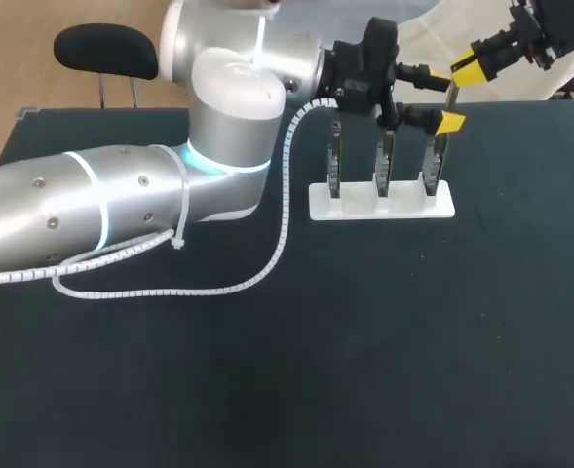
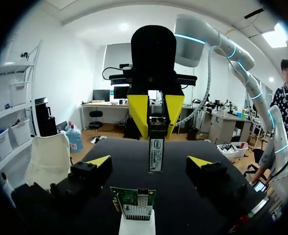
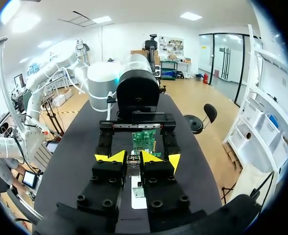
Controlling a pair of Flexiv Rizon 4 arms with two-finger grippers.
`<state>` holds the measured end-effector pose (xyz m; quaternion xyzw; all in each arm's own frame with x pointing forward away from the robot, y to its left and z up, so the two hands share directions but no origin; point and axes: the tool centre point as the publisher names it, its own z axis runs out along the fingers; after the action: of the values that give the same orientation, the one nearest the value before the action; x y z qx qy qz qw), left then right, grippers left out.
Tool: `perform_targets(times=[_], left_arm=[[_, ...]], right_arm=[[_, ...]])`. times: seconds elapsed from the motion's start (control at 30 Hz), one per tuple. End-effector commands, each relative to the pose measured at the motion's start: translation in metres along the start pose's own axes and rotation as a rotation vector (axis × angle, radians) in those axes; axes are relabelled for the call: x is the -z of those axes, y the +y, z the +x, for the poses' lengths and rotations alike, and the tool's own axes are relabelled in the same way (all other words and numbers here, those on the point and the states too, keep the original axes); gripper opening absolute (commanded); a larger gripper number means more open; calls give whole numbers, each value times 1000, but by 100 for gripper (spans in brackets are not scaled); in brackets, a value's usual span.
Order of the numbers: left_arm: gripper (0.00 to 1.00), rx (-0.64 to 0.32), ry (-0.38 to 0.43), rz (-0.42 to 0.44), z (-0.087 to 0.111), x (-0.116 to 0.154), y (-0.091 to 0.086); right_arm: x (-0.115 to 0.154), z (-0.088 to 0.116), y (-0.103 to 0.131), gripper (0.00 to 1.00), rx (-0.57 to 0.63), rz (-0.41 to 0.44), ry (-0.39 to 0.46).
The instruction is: Pick up the optical module with the left hand, and insert it into the network port with the right hand.
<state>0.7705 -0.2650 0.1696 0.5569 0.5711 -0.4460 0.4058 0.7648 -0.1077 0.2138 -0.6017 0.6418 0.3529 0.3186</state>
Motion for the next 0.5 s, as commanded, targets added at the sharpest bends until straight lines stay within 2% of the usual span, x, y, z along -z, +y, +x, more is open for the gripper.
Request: perform_targets(times=[0.03, 0.4, 0.5], left_arm=[[100, -1, 64, 11, -5, 5, 4], [100, 4, 208, 2, 2, 22, 1], [100, 10, 224, 1, 5, 25, -1]], right_arm=[[1, 1, 2, 0, 1, 7, -3], [0, 1, -2, 0, 0, 12, -6], [0, 1, -3, 0, -1, 12, -7]])
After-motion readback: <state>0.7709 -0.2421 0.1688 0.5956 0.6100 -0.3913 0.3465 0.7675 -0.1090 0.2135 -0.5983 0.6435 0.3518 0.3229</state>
